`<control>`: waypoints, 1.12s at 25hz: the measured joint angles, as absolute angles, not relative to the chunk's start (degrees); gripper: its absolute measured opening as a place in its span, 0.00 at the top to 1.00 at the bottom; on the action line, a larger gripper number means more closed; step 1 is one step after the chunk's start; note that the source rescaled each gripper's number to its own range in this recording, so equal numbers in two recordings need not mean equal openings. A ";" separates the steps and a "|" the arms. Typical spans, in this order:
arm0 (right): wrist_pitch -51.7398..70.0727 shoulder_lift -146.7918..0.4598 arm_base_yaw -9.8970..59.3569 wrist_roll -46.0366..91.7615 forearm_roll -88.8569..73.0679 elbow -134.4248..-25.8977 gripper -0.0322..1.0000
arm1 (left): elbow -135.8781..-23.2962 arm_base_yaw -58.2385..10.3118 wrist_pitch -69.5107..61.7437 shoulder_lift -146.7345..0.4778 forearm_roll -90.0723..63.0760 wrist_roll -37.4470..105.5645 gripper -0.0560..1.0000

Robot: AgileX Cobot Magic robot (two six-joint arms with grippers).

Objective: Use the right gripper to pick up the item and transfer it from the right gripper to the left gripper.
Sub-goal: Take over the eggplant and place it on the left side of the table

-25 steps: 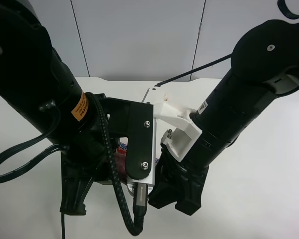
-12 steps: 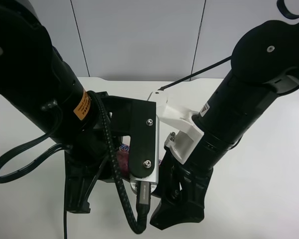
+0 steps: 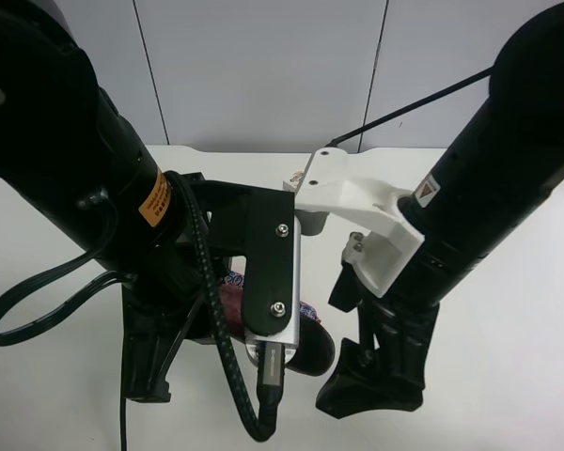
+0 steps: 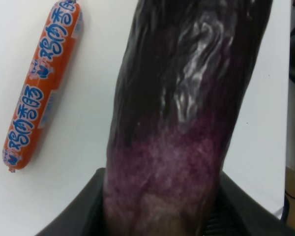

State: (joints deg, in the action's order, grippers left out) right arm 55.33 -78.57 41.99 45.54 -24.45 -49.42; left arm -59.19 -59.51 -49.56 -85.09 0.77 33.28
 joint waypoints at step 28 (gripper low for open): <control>69.53 -36.08 41.99 15.31 -6.76 -49.42 0.00 | -59.19 -59.51 -49.51 -85.09 0.77 33.23 0.94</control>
State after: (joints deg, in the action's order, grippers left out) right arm 69.53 -36.08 41.99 15.31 -6.76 -49.42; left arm -59.19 -59.51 -49.51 -85.09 0.77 33.23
